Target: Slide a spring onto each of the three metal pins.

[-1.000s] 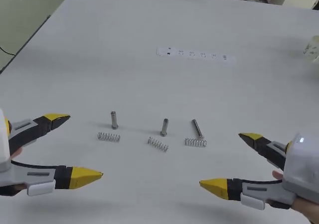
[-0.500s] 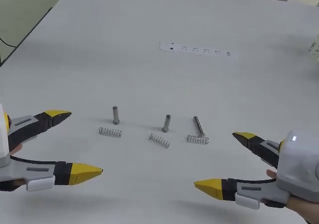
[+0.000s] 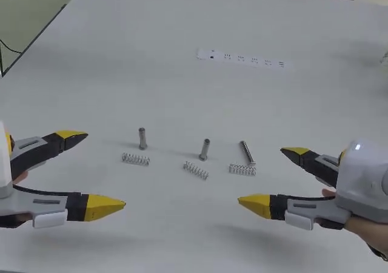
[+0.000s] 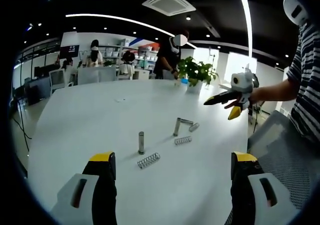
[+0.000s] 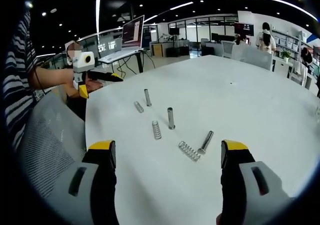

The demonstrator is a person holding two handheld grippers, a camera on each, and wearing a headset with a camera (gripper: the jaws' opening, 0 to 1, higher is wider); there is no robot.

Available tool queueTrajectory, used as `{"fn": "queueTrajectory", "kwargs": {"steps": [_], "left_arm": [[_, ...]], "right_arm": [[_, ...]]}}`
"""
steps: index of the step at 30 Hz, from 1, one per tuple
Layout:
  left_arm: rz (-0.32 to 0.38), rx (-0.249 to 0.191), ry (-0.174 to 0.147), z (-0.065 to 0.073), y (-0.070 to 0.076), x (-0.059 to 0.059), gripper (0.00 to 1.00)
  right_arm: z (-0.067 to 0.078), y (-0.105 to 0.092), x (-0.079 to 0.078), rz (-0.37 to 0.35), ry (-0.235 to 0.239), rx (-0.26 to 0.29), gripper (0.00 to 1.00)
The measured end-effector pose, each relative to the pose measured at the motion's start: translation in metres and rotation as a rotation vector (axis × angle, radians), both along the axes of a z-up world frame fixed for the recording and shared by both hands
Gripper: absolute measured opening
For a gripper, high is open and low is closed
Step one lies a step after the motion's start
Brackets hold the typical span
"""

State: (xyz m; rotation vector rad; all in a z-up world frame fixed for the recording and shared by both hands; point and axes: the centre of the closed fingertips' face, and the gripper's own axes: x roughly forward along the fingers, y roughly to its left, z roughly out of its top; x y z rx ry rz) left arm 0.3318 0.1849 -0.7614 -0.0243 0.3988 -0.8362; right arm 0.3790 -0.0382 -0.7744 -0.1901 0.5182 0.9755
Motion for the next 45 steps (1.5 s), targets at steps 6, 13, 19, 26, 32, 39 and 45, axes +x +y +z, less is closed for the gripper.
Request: {"fn": "queueTrajectory", "kwargs": {"steps": [6,13,19,26,32,39,45], "left_arm": [[0.000,0.002,0.006,-0.001,0.001,0.000,0.95],[0.010,0.002,0.003,0.000,0.004,0.003,0.95],[0.009,0.000,0.006,0.000,0.003,0.003,0.94],[0.015,0.000,0.005,0.001,0.004,0.005,0.96],[0.011,-0.004,0.005,0.002,0.003,0.004,0.95],[0.014,-0.008,0.009,0.001,0.002,0.002,0.95],[0.024,-0.009,0.011,0.000,0.003,0.001,0.95]], "right_arm": [[0.006,0.002,0.019,-0.010,-0.006,-0.014,0.84],[0.006,0.009,0.035,-0.023,0.046,-0.007,0.74],[0.004,0.012,0.043,-0.021,0.056,-0.014,0.72],[-0.001,0.010,0.054,-0.028,0.059,-0.063,0.68],[-0.002,0.010,0.069,-0.053,0.078,-0.080,0.63],[-0.007,0.012,0.083,-0.087,0.119,-0.090,0.58],[-0.020,0.007,0.094,-0.139,0.158,-0.131,0.55]]}}
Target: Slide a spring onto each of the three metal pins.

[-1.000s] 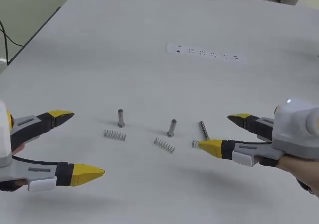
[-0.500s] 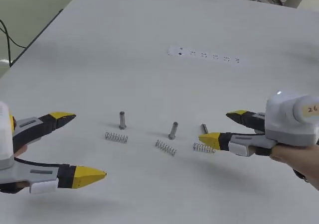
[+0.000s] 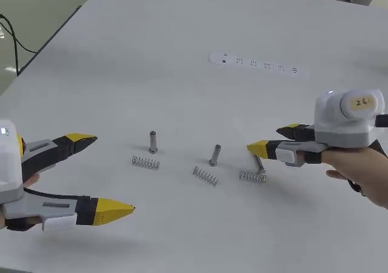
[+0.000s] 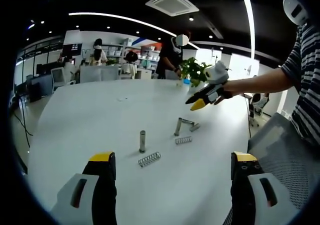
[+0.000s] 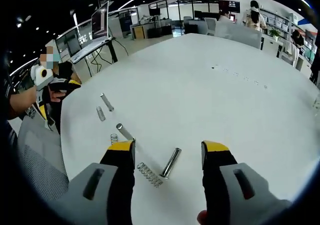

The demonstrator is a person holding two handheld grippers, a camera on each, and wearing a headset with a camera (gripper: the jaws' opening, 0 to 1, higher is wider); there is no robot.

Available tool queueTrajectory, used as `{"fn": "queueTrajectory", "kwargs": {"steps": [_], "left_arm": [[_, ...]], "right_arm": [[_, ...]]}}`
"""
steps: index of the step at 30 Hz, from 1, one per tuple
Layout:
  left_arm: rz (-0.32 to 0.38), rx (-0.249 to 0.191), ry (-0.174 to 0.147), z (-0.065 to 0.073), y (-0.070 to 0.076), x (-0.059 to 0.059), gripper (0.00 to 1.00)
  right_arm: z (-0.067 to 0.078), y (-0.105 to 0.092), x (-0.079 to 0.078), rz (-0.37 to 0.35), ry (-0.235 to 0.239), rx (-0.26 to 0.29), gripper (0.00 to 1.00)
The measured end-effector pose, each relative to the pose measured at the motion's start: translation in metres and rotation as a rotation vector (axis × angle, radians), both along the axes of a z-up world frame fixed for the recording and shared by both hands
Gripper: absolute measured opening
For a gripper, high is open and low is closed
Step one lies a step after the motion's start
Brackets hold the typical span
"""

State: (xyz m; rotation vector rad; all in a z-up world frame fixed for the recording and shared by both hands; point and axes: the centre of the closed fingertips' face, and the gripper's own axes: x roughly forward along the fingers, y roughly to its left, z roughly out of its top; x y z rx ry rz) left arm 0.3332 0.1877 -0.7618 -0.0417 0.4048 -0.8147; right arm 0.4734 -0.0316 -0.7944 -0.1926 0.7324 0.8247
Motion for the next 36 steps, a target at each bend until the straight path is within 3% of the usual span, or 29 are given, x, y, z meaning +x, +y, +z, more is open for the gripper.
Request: {"fn": "queueTrajectory", "kwargs": {"steps": [3,14,23,36], "left_arm": [[0.001,-0.002,0.003,-0.001,0.000,-0.001,0.94],[0.012,0.001,0.010,-0.003,0.004,-0.002,0.93],[0.000,0.016,0.008,-0.005,0.004,-0.004,0.95],[0.008,0.011,0.016,-0.005,0.008,-0.007,0.97]], "right_arm": [[-0.003,0.000,0.005,-0.032,0.030,0.016,0.51],[-0.017,0.001,0.013,-0.051,0.088,-0.044,0.30],[-0.039,0.004,0.010,-0.054,0.173,-0.104,0.28],[-0.060,-0.004,0.002,-0.056,0.227,-0.153,0.26]]}}
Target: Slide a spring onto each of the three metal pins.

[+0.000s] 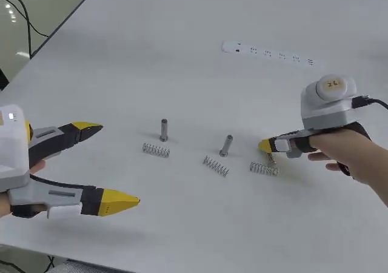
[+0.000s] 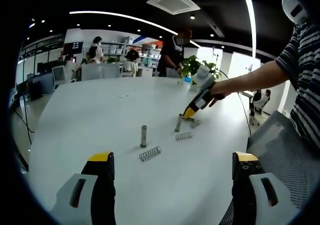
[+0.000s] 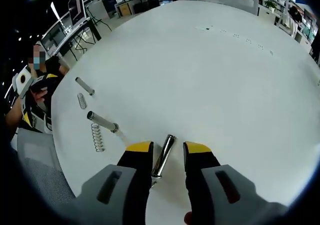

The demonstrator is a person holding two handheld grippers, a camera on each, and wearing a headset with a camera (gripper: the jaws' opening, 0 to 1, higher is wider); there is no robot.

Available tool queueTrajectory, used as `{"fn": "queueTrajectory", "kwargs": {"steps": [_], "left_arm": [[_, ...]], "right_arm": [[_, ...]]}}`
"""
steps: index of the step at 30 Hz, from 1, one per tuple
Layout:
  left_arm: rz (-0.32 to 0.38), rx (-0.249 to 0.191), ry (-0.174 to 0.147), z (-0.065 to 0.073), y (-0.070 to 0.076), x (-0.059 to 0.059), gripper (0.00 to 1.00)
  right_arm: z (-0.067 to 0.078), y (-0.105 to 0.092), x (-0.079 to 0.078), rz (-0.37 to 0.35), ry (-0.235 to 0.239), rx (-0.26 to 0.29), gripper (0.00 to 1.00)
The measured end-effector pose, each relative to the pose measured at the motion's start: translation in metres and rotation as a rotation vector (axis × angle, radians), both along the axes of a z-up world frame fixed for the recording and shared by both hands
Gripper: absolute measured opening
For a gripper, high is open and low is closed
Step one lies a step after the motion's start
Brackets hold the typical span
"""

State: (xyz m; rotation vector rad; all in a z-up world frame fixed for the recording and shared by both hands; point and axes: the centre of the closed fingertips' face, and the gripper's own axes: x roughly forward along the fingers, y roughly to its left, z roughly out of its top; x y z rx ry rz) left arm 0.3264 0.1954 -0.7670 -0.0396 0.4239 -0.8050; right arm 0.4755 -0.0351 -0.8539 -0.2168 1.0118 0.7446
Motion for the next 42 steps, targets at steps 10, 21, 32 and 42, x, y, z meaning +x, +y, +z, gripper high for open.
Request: {"fn": "queueTrajectory", "kwargs": {"steps": [10,21,32,42], "left_arm": [[0.003,-0.001,0.004,-0.0006,0.0002,0.0008,0.97],[0.019,-0.005,0.010,-0.0022,0.0044,-0.0004,0.97],[0.001,-0.002,0.020,-0.0038,-0.0026,-0.0006,0.96],[-0.008,0.008,0.024,-0.0046,-0.0033,0.0000,0.96]], "right_arm": [[-0.0013,0.0071,0.0039,0.002,-0.006,-0.006,0.25],[-0.0021,0.0055,0.0021,0.029,-0.021,-0.044,0.20],[-0.0039,0.0064,0.0018,0.060,-0.042,-0.104,0.16],[-0.0050,0.0059,0.0029,0.021,-0.034,-0.130,0.11]]}}
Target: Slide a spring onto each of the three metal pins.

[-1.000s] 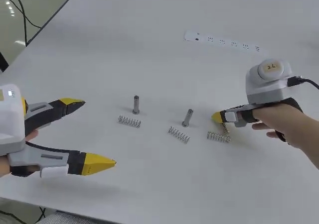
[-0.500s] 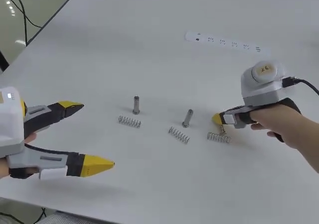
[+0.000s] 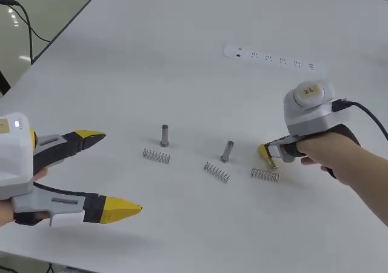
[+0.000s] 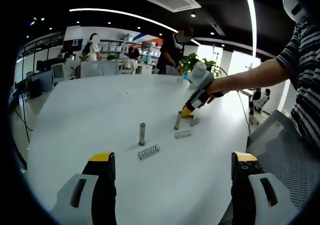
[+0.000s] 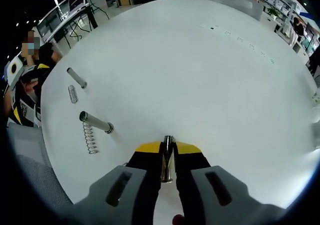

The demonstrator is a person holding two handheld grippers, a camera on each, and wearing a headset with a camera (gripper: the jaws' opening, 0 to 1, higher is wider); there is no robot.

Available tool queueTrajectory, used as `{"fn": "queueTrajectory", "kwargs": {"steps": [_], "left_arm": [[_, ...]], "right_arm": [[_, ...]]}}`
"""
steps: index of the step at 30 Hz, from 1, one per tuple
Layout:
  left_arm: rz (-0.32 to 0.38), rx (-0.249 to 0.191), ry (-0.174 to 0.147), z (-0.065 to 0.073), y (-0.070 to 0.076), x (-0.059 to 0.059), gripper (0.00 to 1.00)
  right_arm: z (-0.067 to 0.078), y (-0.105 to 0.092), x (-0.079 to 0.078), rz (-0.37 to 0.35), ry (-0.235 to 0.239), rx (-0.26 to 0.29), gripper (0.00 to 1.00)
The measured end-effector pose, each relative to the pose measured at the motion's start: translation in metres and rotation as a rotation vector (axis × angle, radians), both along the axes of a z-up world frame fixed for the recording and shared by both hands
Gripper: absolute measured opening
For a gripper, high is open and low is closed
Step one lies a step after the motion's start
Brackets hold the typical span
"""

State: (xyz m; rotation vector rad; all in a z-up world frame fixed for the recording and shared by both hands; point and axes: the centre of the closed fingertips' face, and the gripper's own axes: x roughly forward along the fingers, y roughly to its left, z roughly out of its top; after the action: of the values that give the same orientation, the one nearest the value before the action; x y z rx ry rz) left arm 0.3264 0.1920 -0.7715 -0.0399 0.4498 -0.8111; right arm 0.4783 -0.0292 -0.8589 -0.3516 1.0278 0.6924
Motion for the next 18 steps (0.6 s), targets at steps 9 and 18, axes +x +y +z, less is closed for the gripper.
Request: {"fn": "queueTrajectory", "kwargs": {"steps": [9,18], "left_arm": [[0.001,0.000,0.002,0.0008,0.0004,-0.0014,0.96],[0.006,0.003,0.001,0.0007,0.0007,-0.0033,0.95]], "right_arm": [[0.0005,0.0003,-0.0001,-0.027,-0.002,0.035,0.11],[0.0098,0.0037,-0.0056,-0.007,-0.031,0.079,0.10]]}}
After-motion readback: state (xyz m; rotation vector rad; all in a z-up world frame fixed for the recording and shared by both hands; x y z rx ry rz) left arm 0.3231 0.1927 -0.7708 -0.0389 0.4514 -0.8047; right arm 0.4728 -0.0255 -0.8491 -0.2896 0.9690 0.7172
